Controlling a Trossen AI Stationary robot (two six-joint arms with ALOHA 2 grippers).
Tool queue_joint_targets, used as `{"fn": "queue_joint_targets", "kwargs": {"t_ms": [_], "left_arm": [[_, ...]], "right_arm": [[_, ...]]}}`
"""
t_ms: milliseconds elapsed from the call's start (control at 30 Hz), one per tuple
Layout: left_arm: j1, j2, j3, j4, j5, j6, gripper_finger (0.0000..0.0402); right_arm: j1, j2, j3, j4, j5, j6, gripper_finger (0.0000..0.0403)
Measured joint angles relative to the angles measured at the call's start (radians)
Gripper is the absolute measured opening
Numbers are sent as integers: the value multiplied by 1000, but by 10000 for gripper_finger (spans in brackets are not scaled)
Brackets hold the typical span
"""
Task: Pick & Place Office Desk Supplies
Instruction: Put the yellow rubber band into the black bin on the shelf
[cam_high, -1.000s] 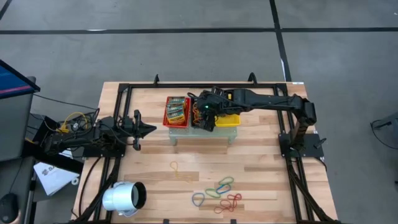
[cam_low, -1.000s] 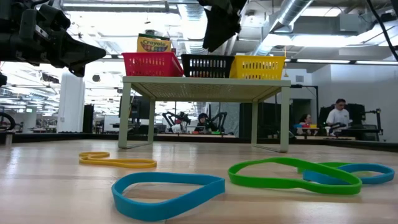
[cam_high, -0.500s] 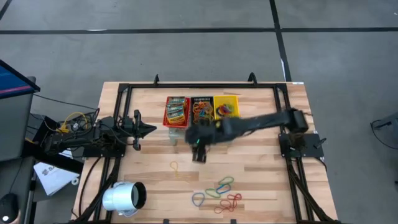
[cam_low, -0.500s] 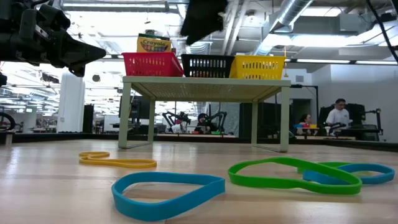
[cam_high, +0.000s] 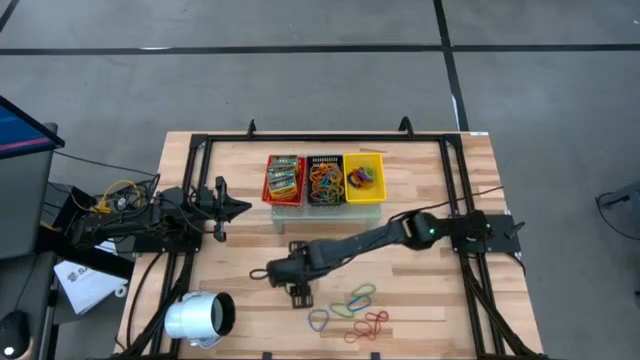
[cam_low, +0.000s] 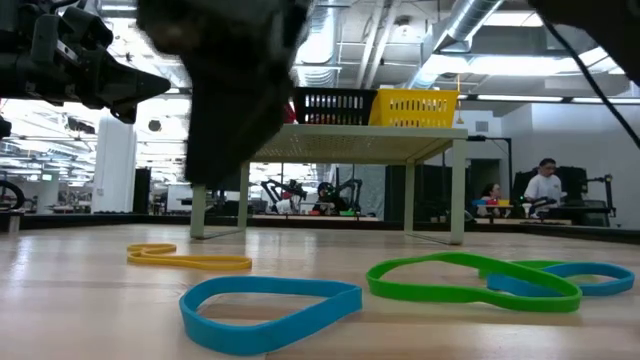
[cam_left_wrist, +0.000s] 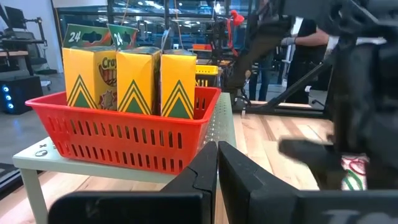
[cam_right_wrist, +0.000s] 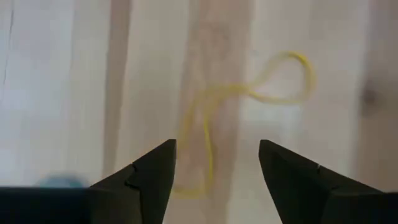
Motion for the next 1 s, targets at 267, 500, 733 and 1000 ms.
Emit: {"fn": "queue_joint_targets", "kwargs": {"t_ms": [267,500,733,1000], "left_arm": [[0,0,0,-1,0,0,8],[0,0,0,-2,0,0,8],[0,0,0,-1,0,0,8],[0,0,0,-1,0,0,8]], "right_arm": [[-3,60,-12,35,-29,48,227],[5,85,-8,38,-19,74,221],[-7,96,-5,-22,-21,103,112],[-22,97,-7,-39,-49,100,10]]}}
